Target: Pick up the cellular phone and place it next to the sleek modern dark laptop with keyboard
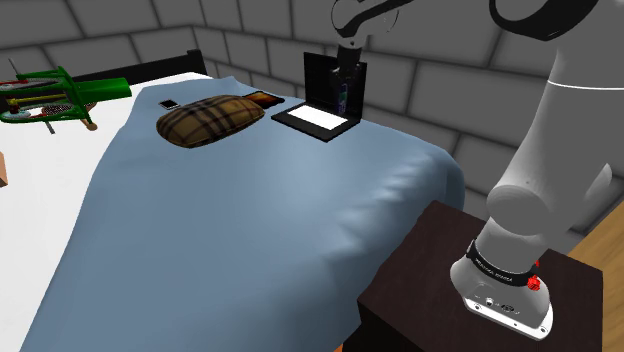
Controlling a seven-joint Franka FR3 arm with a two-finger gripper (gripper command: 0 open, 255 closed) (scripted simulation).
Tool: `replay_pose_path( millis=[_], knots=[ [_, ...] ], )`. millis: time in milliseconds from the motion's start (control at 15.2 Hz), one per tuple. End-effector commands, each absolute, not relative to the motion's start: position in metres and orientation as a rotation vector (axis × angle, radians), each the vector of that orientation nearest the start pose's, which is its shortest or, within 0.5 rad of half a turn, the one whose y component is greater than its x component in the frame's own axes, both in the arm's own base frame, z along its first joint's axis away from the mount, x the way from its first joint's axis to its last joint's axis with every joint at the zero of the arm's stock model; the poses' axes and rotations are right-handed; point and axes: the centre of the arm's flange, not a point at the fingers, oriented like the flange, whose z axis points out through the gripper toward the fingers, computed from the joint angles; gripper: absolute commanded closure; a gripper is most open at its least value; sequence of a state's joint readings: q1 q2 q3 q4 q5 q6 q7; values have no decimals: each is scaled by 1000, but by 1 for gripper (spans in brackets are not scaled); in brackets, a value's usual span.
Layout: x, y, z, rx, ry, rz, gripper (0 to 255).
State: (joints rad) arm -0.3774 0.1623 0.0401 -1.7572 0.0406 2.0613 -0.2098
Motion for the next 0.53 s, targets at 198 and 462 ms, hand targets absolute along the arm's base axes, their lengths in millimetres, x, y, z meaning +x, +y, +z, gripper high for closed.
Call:
replay_pose_path(
  millis=[198,462],
  knots=[
    [589,-205,459,-3121,227,-233,255],
    [589,-205,438,-3121,227,-233,255]
  ],
)
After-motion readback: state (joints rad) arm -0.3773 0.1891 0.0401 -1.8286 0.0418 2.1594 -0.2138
